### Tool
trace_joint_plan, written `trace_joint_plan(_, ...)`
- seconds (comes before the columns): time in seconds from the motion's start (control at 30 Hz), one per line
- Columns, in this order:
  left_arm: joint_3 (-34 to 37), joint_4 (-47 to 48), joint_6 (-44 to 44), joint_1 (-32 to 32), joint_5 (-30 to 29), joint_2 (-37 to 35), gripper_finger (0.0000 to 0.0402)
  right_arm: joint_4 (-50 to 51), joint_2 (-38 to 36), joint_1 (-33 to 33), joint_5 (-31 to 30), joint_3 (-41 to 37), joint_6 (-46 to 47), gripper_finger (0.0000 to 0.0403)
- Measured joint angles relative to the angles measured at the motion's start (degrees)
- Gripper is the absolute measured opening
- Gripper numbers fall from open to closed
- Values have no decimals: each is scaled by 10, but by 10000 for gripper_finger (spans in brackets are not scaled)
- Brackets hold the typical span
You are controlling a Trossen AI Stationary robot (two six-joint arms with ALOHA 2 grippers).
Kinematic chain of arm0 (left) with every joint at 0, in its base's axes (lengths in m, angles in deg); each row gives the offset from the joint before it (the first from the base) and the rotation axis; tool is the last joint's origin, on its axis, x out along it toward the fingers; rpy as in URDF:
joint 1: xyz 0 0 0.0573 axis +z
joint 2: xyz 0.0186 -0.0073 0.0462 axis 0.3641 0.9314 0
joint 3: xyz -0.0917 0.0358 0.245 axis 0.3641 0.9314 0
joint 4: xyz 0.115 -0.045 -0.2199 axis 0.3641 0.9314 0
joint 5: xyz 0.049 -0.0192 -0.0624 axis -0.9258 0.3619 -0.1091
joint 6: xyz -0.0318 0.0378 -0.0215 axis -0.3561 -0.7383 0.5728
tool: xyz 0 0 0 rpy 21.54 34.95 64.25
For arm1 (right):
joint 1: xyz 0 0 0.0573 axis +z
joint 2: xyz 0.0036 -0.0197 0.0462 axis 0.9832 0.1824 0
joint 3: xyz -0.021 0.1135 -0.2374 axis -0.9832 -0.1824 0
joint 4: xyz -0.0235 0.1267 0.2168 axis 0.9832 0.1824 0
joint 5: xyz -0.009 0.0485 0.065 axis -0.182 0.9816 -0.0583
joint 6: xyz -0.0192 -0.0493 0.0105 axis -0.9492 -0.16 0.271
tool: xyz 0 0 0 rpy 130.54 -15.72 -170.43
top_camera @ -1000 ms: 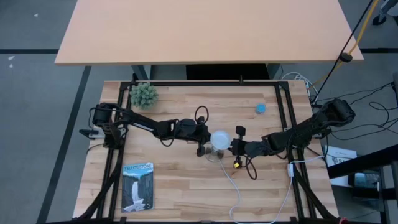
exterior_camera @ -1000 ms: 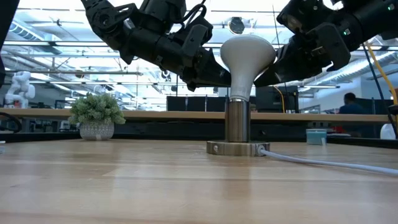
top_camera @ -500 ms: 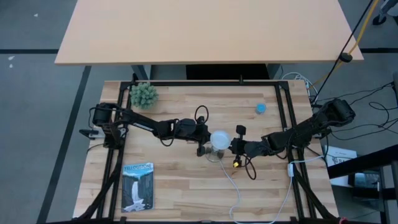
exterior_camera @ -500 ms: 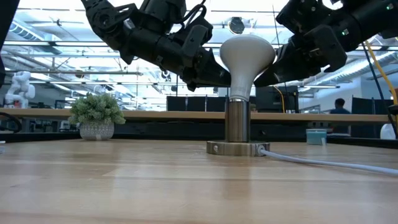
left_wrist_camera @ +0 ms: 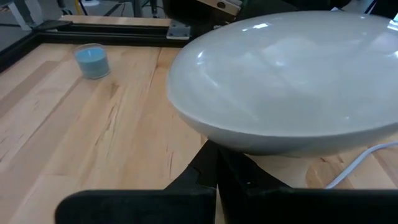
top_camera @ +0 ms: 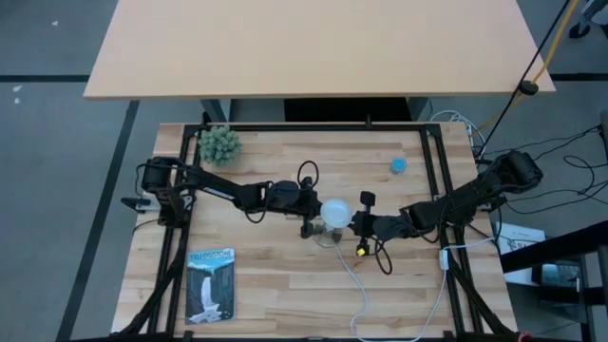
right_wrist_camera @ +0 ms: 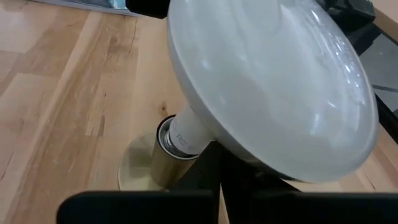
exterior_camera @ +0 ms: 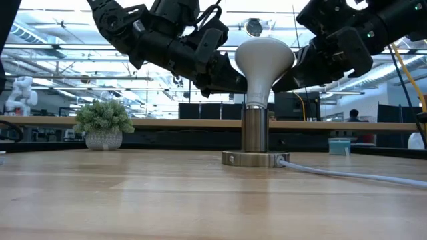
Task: Screw lightbulb
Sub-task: Insert the lightbulb into the lamp
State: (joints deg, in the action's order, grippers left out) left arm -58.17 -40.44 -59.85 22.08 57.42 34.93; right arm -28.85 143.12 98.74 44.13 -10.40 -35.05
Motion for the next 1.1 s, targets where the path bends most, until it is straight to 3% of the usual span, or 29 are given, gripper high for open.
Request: trace_joint_plan(1.1, 0, 0, -75, -20, -6, 0, 2, -12, 0, 11, 4, 0, -25, 0)
